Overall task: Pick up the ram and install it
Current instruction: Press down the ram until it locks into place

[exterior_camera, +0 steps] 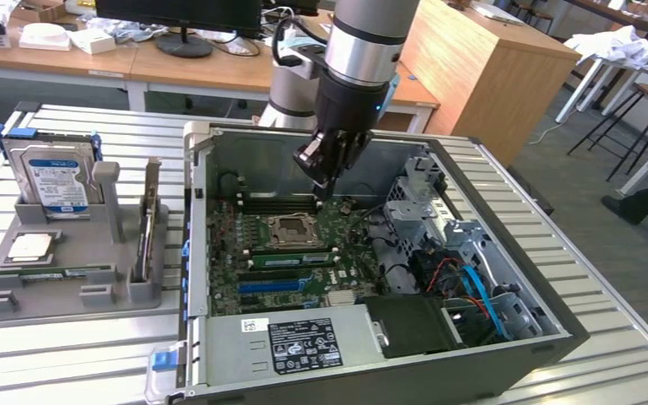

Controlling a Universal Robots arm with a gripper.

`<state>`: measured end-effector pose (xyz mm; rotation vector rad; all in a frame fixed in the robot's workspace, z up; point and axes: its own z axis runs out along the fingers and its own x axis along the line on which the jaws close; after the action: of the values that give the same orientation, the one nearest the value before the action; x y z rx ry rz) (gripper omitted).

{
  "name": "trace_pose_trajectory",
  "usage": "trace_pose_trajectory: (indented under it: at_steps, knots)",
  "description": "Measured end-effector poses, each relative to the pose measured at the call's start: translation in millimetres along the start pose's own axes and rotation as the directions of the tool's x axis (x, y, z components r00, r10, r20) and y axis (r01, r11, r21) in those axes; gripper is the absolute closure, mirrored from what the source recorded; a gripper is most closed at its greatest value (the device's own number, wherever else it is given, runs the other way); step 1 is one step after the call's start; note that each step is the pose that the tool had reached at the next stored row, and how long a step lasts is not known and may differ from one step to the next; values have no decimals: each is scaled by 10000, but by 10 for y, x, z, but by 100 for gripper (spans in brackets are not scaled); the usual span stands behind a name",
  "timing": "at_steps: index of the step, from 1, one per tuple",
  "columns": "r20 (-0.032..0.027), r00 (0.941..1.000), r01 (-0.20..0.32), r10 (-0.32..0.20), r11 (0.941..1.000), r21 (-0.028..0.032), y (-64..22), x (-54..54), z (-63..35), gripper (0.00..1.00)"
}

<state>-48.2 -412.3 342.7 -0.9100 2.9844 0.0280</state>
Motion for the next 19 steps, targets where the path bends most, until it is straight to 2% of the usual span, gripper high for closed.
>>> trace_pose_trajectory:
  at_steps: [4, 9, 13, 19]
  knots:
    - [6, 9983, -591, 591, 9982, 15, 0, 0, 0, 90]
    - [16, 9911, -1331, 1330, 9911, 34, 0, 1, 1, 90]
    - [26, 9807, -1956, 1956, 9807, 49, 0, 1, 3, 90]
    - [41, 9577, -2878, 2877, 9577, 70, 1, 1, 5, 90]
